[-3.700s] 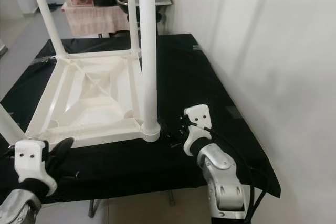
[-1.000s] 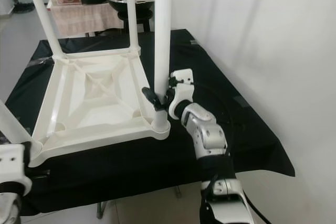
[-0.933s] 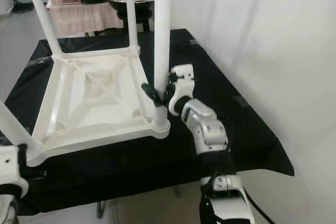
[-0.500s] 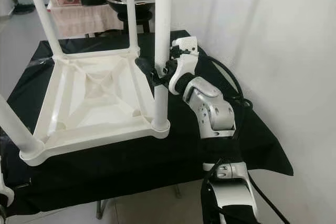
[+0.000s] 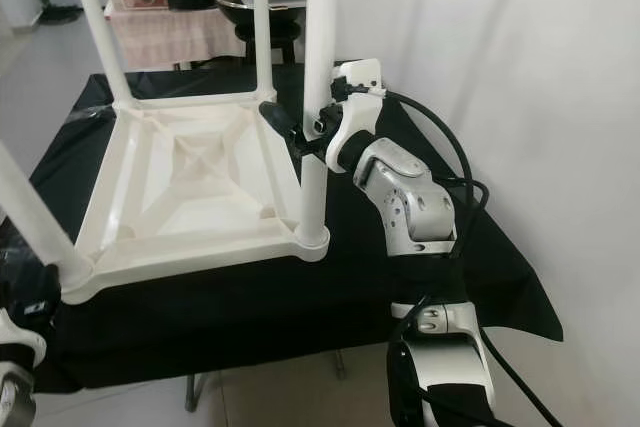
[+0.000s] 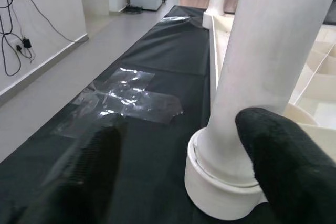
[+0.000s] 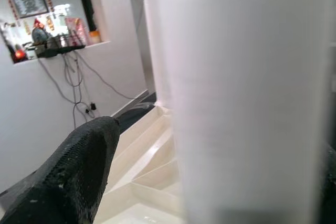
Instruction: Building children table
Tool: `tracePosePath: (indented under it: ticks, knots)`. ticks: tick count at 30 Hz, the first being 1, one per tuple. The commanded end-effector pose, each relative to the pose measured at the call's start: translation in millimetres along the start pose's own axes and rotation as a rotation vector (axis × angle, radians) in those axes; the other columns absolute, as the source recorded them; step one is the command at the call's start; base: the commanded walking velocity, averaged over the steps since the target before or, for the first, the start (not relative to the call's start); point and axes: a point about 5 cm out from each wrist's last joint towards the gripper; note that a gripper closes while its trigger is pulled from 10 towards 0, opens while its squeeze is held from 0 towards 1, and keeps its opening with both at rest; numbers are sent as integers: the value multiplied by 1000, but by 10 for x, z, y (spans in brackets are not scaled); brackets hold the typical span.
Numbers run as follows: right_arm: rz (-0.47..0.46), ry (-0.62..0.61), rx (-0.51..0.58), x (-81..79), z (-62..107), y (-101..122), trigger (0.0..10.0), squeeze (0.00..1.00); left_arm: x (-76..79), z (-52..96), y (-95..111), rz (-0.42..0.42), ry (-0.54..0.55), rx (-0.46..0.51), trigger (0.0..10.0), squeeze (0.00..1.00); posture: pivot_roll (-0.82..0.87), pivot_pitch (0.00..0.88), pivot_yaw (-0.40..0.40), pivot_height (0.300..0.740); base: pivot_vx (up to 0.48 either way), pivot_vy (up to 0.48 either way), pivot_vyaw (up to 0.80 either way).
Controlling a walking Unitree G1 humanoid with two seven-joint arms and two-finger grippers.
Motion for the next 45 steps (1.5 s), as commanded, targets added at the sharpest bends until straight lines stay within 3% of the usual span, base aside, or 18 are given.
tracePosePath:
  ticks: [1, 4, 6, 8, 12, 21, 24, 29, 30, 31, 32, 38, 45]
  knots:
    - [5, 30, -6, -72, -26, 12, 10000, 0, 14, -79, 77, 15, -28, 46, 10000, 1000, 20, 2, -34, 740, 0, 0, 0]
    - [7, 33, -11, -71, -17, 7, 10000, 0, 58, -127, 77, 42, -94, 54, 10000, 1000, 18, 0, -34, 740, 0, 0, 0]
    - [8, 32, -14, -65, -11, 2, 10000, 0, 181, -119, 59, 66, -188, 46, 10000, 1000, 15, 0, -31, 740, 0, 0, 0]
    - [8, 32, -14, -65, -11, 2, 10000, 0, 181, -119, 59, 66, -188, 46, 10000, 1000, 15, 0, -31, 740, 0, 0, 0]
    - [10, 34, -28, -77, -19, -40, 10000, 0, 404, 16, -9, 63, -340, 12, 10000, 1000, 20, 0, -32, 740, 0, 0, 0]
    - [9, 38, -40, -100, -44, -72, 10000, 0, 309, 24, -7, 1, -326, 17, 10000, 1000, 27, 0, -33, 740, 0, 0, 0]
    - [15, 20, -34, -79, -50, -25, 10000, 0, 232, -51, 26, -44, -275, 33, 10000, 1000, 21, 0, -32, 740, 0, 0, 0]
    - [25, -11, -25, -36, -37, 48, 10000, 0, 219, -101, 62, -42, -274, 44, 10000, 1000, 18, 0, -30, 740, 0, 0, 0]
    - [26, -18, -21, -22, -29, 70, 10000, 0, 225, -105, 73, -40, -280, 47, 10000, 420, 15, 0, -28, 740, 0, 0, 0]
    - [26, -18, -21, -22, -29, 70, 10000, 0, 225, -105, 73, -40, -280, 47, 10000, 420, 15, 0, -28, 740, 0, 0, 0]
    - [28, -26, -17, -8, -20, 98, 10000, 0, 235, -113, 86, -39, -288, 51, 10000, 35, 11, 0, -24, 740, 0, 0, 0]
    - [41, -41, -12, 16, 3, 150, 10000, 0, 233, -168, 105, -48, -268, 52, 10000, 0, 8, 0, -24, 740, 0, 0, 0]
    - [57, -49, -7, 27, 22, 218, 10000, 0, 101, -318, 31, -52, -200, 4, 10000, 0, -4, 0, -26, 740, 0, 0, 0]
Point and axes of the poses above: a point about 5 cm out from each wrist's last joint towards the gripper, its own z axis pointing back from the gripper into the wrist, its own y axis along the axis of the wrist's last joint, x = y × z, and after that the axes turned 10 degrees about -z, right-handed
